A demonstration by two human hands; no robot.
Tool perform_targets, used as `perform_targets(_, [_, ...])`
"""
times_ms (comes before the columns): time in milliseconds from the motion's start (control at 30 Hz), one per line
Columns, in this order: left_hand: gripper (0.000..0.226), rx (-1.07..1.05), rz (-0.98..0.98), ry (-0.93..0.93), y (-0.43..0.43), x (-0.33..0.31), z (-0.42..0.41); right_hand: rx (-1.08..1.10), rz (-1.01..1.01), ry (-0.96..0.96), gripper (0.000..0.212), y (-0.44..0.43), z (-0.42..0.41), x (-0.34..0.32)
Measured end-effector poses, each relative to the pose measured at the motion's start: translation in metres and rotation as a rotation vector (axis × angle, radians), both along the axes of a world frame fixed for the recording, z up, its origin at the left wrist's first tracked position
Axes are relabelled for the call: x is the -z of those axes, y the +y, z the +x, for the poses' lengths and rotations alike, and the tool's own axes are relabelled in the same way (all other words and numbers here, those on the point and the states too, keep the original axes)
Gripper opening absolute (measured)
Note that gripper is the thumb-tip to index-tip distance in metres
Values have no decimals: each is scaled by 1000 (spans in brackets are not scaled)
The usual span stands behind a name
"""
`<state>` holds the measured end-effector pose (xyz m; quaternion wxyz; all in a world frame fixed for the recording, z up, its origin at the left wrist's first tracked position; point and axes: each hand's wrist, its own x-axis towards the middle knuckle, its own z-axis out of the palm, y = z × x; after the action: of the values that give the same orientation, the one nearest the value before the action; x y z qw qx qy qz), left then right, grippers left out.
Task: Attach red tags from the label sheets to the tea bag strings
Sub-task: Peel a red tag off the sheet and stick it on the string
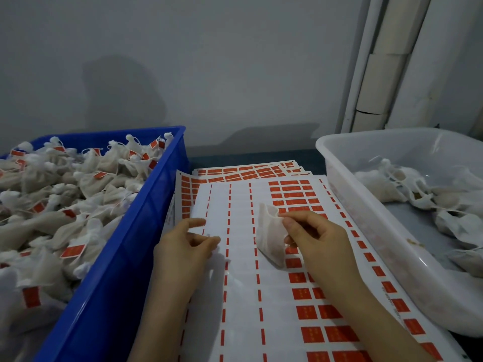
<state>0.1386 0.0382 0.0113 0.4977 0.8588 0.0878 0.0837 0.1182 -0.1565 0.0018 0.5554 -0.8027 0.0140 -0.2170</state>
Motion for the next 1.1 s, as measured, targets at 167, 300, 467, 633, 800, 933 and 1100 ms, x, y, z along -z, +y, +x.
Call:
perform_targets(167, [23,-12,-6,-20,2,-8,-9,23,-13,9,11,-1,3,1])
perform_targets(300, [35,34,270,-12,16,-1,-27,9,-24,6,10,-1,5,1])
perform_targets(467, [47,21,475,51,22,9,-51,-28,-40,-10,11,0,2,1])
perform_targets(633, [80,99,586,210,18,0,-55,-21,-35,1,13,0,1,-1])
perform_targets(800, [48,47,385,-33,-1,-29,-64,-37,-17,-7,15,1,-1,-3])
perform_targets(933, [35,321,-154,156,-58,-37,-59,-64,7,-31,17,3,-5,-5])
perform_targets(1100, [29,255,-620,265,-98,-32,-30,-13,-146,-85,16,1,-9,-10])
